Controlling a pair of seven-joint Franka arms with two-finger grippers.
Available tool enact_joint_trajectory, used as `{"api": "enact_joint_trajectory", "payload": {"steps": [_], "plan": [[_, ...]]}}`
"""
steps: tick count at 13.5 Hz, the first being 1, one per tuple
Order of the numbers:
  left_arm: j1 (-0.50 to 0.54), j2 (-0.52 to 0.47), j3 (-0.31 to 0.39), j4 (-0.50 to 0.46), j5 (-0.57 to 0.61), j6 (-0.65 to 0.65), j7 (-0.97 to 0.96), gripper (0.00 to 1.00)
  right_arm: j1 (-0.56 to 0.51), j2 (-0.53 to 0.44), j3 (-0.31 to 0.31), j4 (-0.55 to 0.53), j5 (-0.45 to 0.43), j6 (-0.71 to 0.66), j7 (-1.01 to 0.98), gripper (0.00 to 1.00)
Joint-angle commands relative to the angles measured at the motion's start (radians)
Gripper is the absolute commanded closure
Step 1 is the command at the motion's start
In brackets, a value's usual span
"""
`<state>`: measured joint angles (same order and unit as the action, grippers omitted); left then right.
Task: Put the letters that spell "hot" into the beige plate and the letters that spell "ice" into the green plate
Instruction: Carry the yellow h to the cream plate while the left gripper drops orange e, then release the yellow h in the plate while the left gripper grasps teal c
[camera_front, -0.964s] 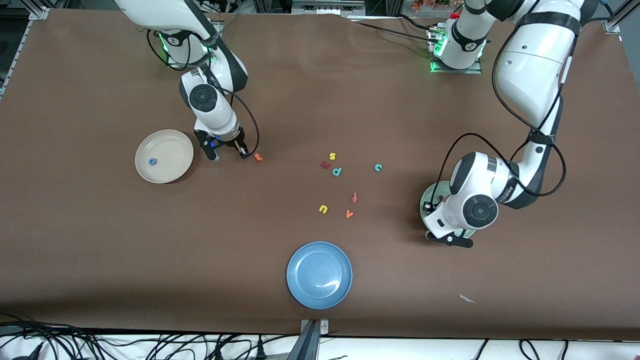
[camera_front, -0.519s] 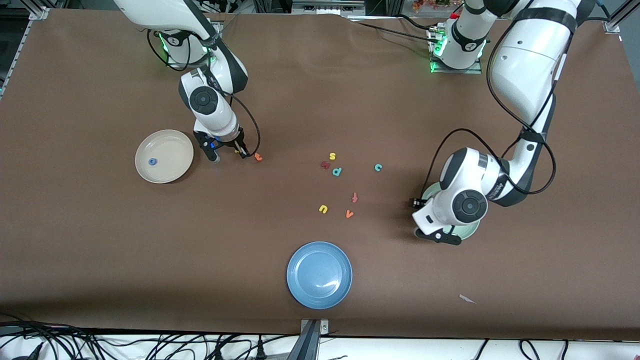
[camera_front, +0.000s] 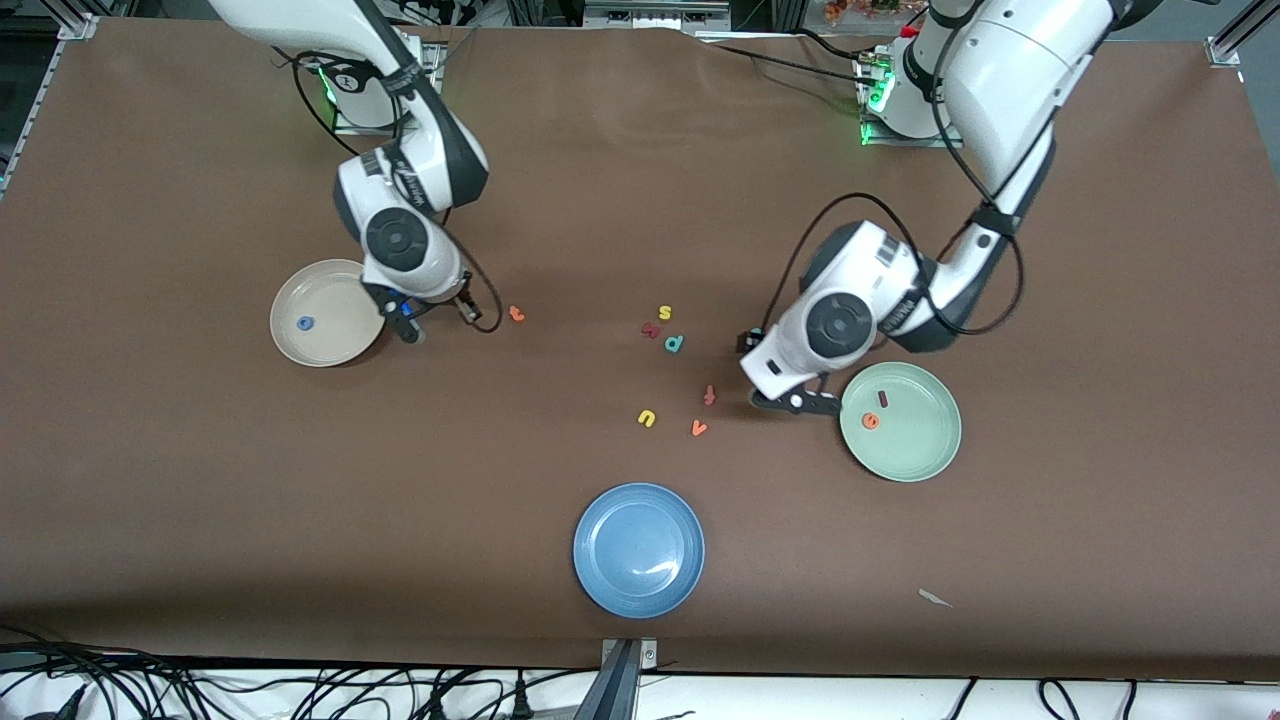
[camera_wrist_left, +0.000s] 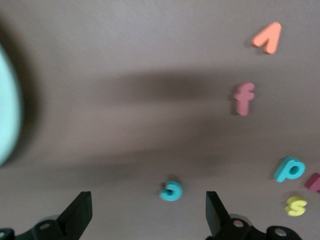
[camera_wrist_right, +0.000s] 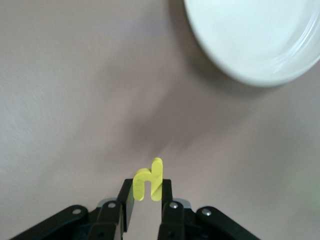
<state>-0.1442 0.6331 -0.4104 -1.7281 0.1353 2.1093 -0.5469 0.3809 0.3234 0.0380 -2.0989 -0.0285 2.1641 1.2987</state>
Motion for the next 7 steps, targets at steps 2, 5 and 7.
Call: {"api": "enact_joint_trajectory", "payload": {"steps": [2, 5, 7], "plan": [[0.014, -0.038, -0.002, -0.189, -0.008, 0.173, -0.195, 0.04, 0.003, -0.037, -0.166, 0.010, -0.011, -0.076, -0.317, 0.77], [-0.006, -0.026, -0.004, -0.189, -0.009, 0.199, -0.408, 0.25, 0.000, -0.024, -0.279, -0.010, -0.010, -0.083, -0.555, 0.77], [-0.008, -0.021, -0.004, -0.189, -0.019, 0.199, -0.456, 0.33, -0.007, -0.009, -0.328, -0.045, -0.005, -0.049, -0.668, 0.77]]}}
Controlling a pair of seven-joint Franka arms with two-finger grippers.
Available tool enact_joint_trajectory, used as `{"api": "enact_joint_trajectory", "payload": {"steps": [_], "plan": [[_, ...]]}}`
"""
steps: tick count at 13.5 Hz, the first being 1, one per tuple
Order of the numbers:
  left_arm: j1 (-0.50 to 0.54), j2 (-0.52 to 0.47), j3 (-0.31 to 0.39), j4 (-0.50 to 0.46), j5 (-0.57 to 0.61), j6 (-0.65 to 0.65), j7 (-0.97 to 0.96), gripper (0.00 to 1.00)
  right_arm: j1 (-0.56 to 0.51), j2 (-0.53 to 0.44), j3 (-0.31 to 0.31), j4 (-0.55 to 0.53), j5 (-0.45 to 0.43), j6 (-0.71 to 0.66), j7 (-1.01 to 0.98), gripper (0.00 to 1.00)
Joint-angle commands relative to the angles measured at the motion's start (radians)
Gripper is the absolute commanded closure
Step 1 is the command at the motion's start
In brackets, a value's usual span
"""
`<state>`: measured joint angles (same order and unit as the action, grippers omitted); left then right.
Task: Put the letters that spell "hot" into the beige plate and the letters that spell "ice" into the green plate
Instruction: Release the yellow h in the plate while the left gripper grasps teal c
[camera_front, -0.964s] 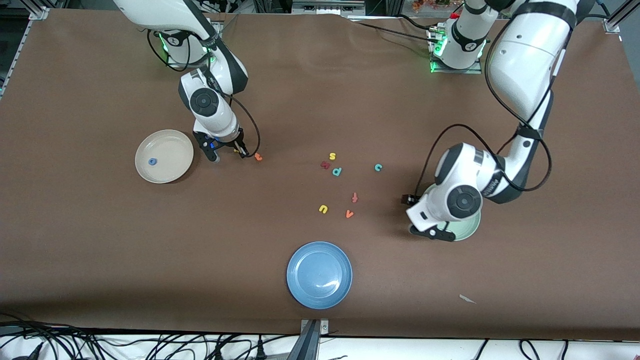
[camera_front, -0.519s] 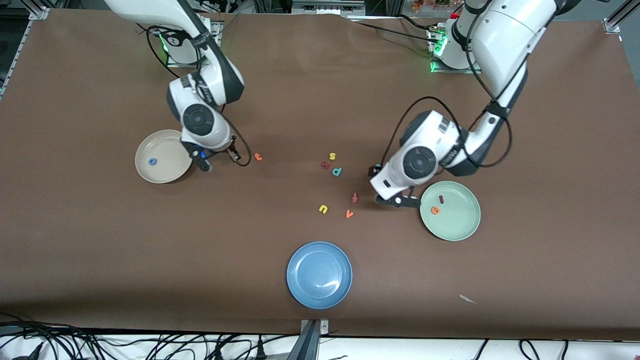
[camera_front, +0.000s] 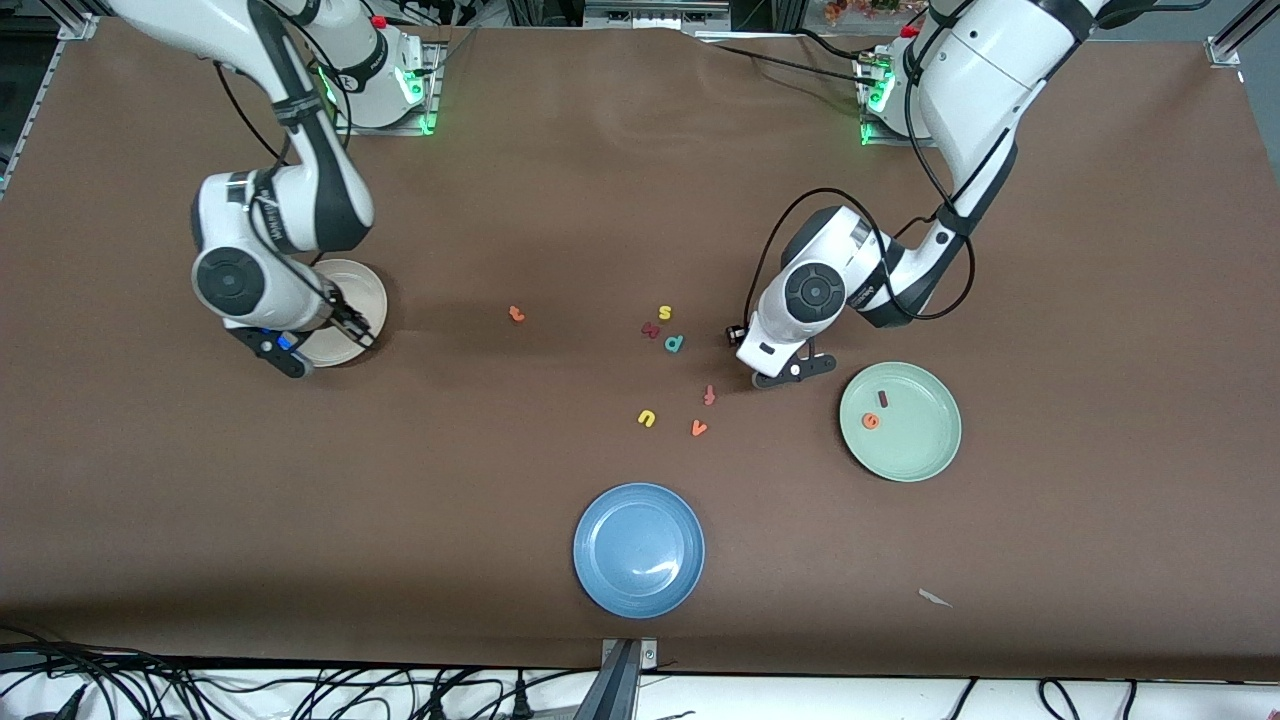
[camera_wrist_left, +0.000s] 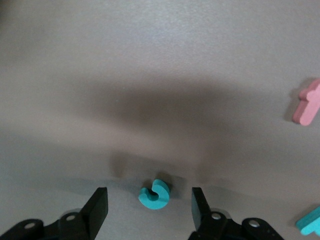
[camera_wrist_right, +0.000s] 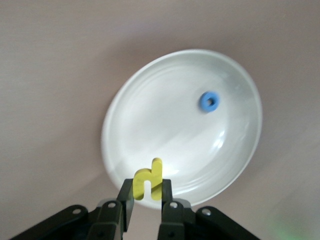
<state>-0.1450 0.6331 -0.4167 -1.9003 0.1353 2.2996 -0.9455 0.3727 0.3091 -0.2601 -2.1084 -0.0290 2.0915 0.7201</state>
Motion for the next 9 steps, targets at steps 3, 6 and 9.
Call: {"api": "enact_joint_trajectory", "payload": {"steps": [3, 6, 9], "plan": [[-0.007, 0.002, 0.003, -0.017, -0.022, 0.037, -0.081, 0.39, -0.038, 0.051, -0.054, -0.047, 0.009, 0.087, -0.203, 0.76], [-0.008, 0.005, 0.003, -0.014, -0.022, 0.038, -0.093, 0.61, -0.040, 0.061, -0.054, -0.048, 0.011, 0.093, -0.208, 0.48], [-0.008, 0.007, 0.003, -0.013, -0.022, 0.037, -0.094, 0.96, -0.038, 0.044, -0.048, -0.039, 0.011, 0.078, -0.208, 0.01]]}}
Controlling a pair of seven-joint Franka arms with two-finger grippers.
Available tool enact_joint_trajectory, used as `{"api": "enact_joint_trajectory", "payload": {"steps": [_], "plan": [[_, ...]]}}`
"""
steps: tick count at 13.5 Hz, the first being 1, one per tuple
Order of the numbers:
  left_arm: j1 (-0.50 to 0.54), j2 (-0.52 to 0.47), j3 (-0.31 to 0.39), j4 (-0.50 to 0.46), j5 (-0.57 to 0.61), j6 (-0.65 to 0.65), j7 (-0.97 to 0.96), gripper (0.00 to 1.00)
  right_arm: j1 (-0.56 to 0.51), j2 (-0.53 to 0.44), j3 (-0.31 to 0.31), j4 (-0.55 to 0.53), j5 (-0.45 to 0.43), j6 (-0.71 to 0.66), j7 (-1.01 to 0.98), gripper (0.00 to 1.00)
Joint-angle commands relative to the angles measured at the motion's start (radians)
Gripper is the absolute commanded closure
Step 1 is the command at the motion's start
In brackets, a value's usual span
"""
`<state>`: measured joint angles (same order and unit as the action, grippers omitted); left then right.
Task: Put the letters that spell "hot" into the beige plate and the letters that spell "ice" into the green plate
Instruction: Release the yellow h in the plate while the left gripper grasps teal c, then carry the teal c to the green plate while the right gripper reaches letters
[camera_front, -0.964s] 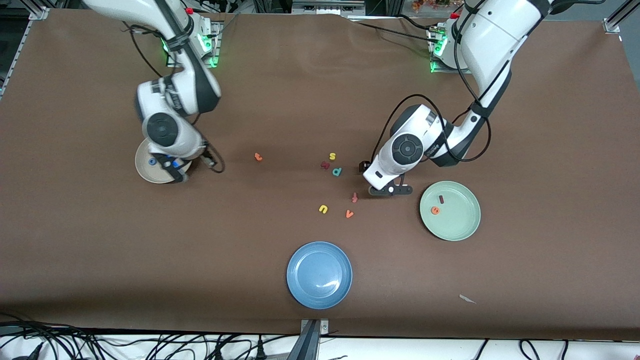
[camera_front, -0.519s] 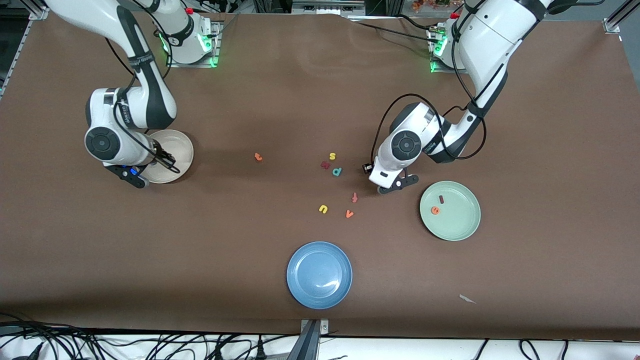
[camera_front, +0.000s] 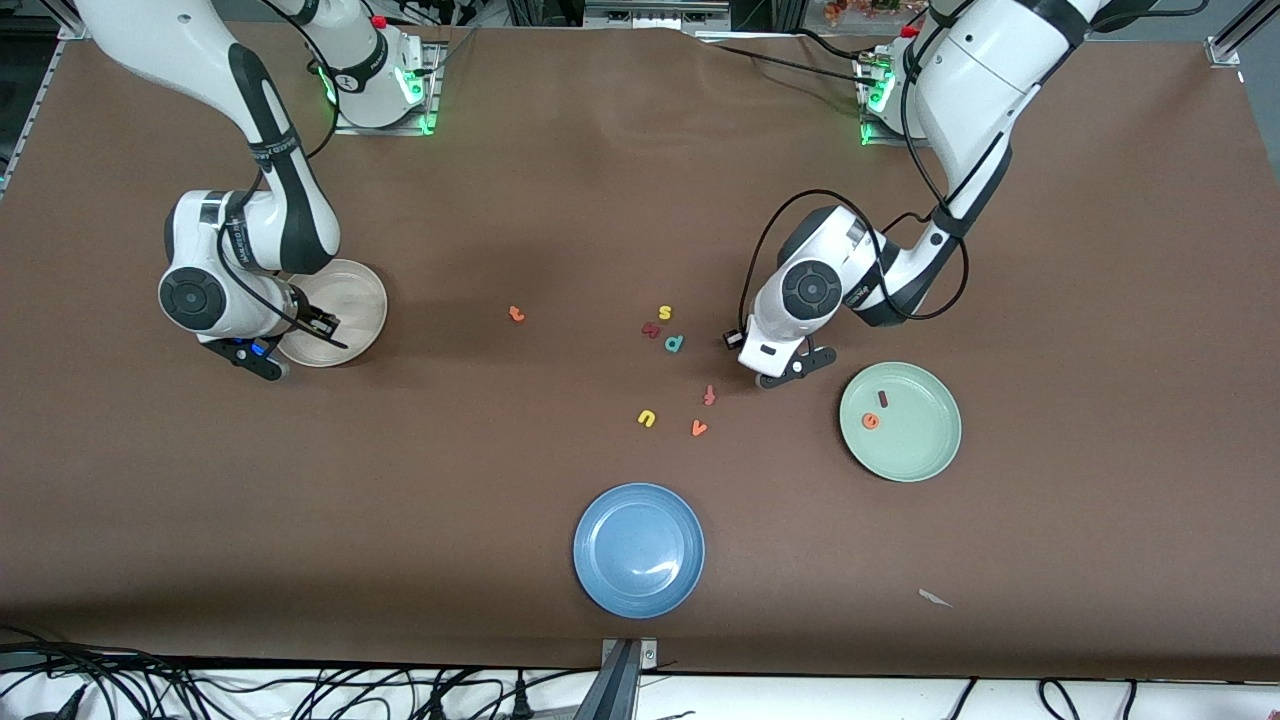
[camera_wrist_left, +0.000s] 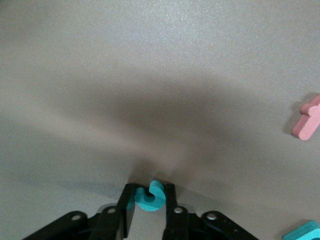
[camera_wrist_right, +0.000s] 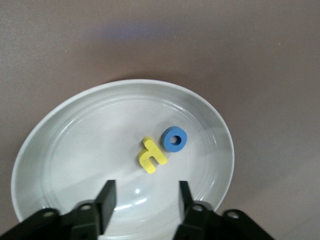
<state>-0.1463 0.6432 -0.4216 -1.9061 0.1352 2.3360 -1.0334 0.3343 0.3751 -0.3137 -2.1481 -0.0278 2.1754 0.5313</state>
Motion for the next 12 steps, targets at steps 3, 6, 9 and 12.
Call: {"api": "enact_joint_trajectory", "payload": {"steps": [3, 6, 9, 12], "plan": [[-0.003, -0.029, 0.006, 0.007, -0.022, -0.015, -0.002, 0.98, 0.005, -0.076, 0.080, 0.068, 0.008, -0.103, -0.014, 0.01], [0.007, -0.057, 0.006, 0.091, -0.014, -0.146, 0.007, 0.97, 0.005, -0.078, 0.203, 0.203, 0.008, -0.213, -0.019, 0.01], [0.016, -0.059, 0.007, 0.166, -0.006, -0.225, 0.015, 0.97, 0.005, -0.076, 0.332, 0.231, 0.005, -0.201, -0.024, 0.01], [0.059, -0.062, 0.007, 0.193, -0.008, -0.271, 0.174, 0.95, 0.006, -0.053, 0.412, 0.225, 0.002, -0.148, -0.137, 0.01]]}}
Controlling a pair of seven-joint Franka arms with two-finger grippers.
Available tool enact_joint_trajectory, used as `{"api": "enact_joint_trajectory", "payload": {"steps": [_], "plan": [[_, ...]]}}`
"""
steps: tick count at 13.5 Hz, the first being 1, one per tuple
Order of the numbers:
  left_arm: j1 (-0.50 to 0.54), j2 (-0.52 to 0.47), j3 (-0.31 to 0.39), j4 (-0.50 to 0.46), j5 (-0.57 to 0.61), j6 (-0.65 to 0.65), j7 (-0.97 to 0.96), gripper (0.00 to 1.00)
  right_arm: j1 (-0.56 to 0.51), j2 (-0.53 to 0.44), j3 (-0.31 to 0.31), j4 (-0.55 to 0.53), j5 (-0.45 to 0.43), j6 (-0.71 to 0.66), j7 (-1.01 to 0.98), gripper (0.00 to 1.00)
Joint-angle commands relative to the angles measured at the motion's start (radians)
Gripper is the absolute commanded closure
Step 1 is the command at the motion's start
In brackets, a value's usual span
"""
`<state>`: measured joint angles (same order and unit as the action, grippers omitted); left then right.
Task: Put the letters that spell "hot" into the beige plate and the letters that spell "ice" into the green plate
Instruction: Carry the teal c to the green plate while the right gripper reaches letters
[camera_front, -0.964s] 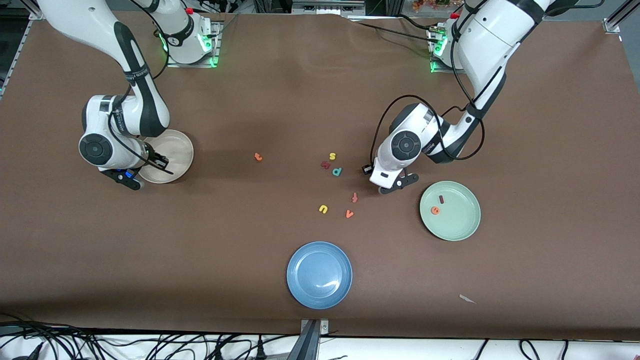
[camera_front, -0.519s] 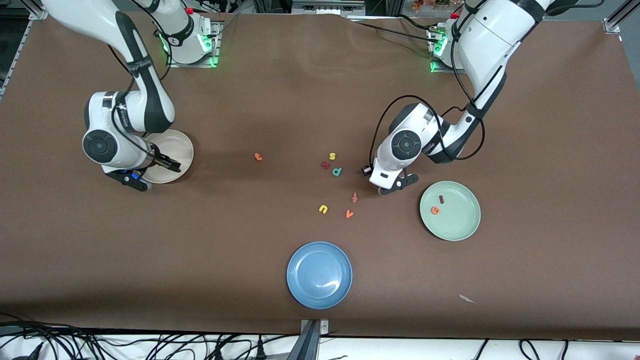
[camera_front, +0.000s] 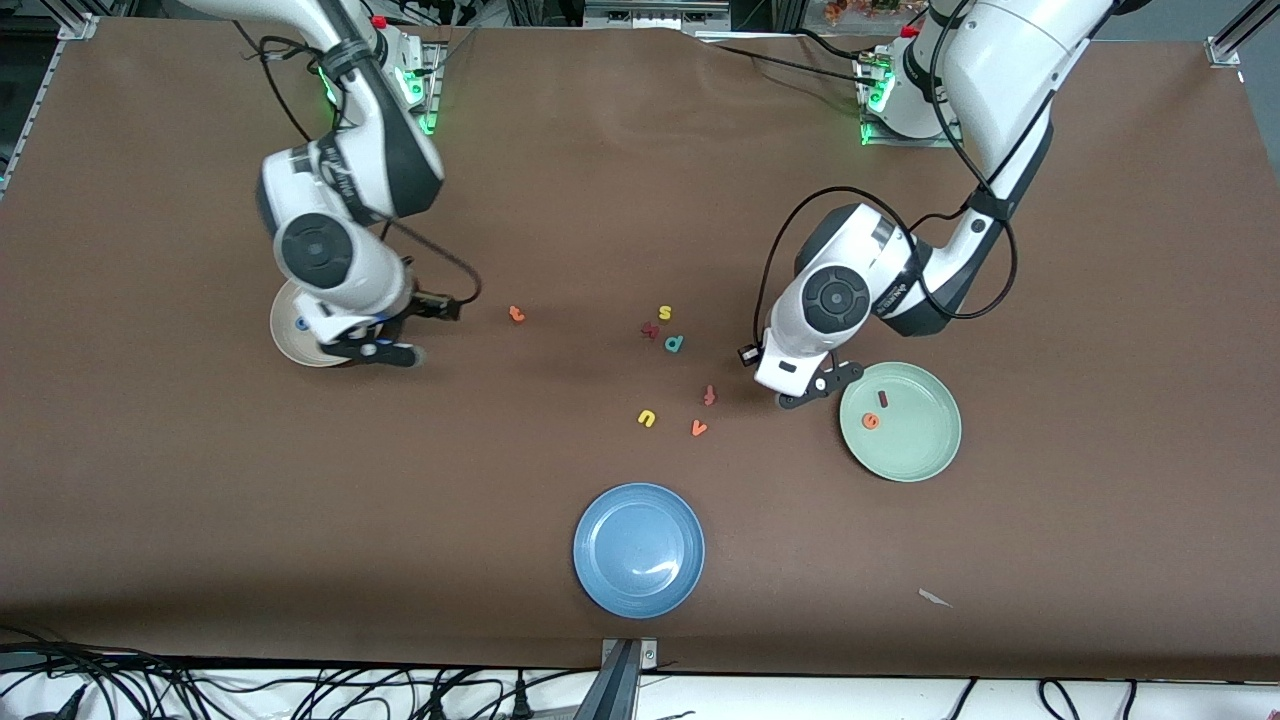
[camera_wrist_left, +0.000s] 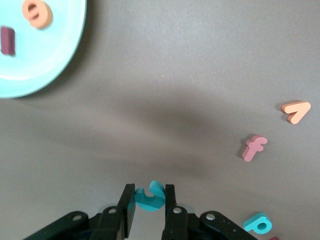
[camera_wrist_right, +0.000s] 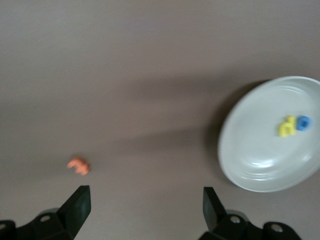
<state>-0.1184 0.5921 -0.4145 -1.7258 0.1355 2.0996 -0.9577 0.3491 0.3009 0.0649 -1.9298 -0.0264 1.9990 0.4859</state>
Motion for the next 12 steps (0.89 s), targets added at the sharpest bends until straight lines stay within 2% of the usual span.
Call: {"api": "enact_joint_trajectory", "payload": {"steps": [1, 3, 4, 7, 9, 12], "plan": [[0.043, -0.032, 0.002, 0.012, -0.007, -0.064, 0.128, 0.95, -0.007, 0.029, 0.045, 0.005, 0.002, 0.038, -0.159, 0.01], [0.055, -0.052, 0.006, 0.015, -0.007, -0.108, 0.193, 0.95, -0.005, 0.053, 0.067, -0.001, 0.002, 0.056, -0.263, 0.01], [0.087, -0.061, 0.009, 0.015, -0.007, -0.128, 0.262, 0.95, -0.005, 0.061, 0.075, -0.018, 0.000, 0.088, -0.300, 0.05], [0.190, -0.084, 0.008, 0.015, -0.007, -0.156, 0.468, 0.95, -0.005, 0.070, 0.104, -0.127, 0.002, 0.298, -0.362, 0.05], [0.252, -0.084, 0.011, 0.014, -0.004, -0.155, 0.546, 0.96, -0.005, 0.084, 0.128, -0.178, 0.002, 0.389, -0.366, 0.05], [0.354, -0.077, 0.010, 0.015, 0.102, -0.144, 0.716, 0.96, -0.005, 0.102, 0.131, -0.228, -0.003, 0.492, -0.371, 0.20]]}}
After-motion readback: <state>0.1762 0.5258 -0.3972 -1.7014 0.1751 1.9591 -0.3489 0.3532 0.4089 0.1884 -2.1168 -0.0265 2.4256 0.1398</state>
